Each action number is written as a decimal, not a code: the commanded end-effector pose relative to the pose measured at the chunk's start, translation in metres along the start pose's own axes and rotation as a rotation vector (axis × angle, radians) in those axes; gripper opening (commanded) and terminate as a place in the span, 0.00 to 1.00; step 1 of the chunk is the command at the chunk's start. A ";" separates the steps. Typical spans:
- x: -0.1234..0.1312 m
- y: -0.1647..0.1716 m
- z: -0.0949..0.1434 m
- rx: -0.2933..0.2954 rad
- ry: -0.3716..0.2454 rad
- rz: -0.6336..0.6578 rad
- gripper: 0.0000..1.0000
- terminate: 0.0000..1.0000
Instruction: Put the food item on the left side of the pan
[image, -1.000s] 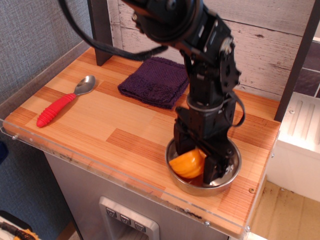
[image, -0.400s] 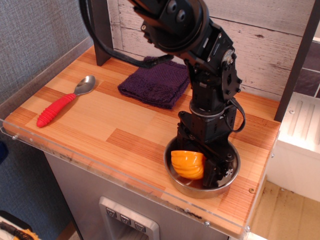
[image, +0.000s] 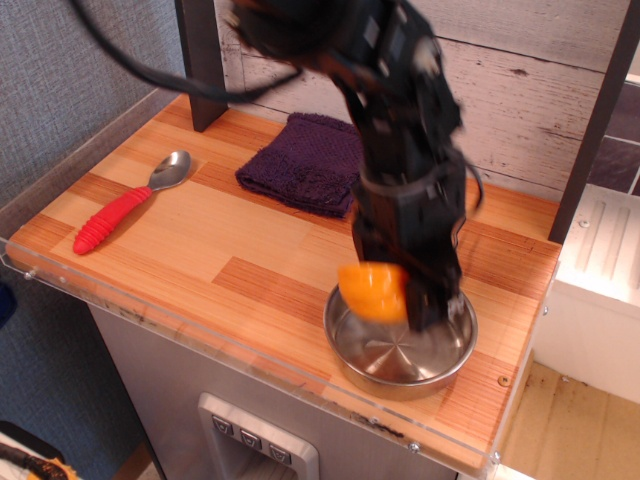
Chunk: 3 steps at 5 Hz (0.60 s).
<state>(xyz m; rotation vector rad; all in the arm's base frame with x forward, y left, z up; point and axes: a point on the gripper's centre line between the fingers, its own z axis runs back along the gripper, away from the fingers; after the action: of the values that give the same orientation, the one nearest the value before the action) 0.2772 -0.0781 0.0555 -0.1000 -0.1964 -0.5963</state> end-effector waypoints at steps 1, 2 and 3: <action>-0.038 0.054 0.053 0.150 -0.007 0.229 0.00 0.00; -0.073 0.083 0.042 0.181 0.074 0.394 0.00 0.00; -0.090 0.104 0.019 0.192 0.095 0.455 0.00 0.00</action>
<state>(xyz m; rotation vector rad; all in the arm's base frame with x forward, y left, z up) 0.2716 0.0608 0.0366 0.0577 -0.1040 -0.1236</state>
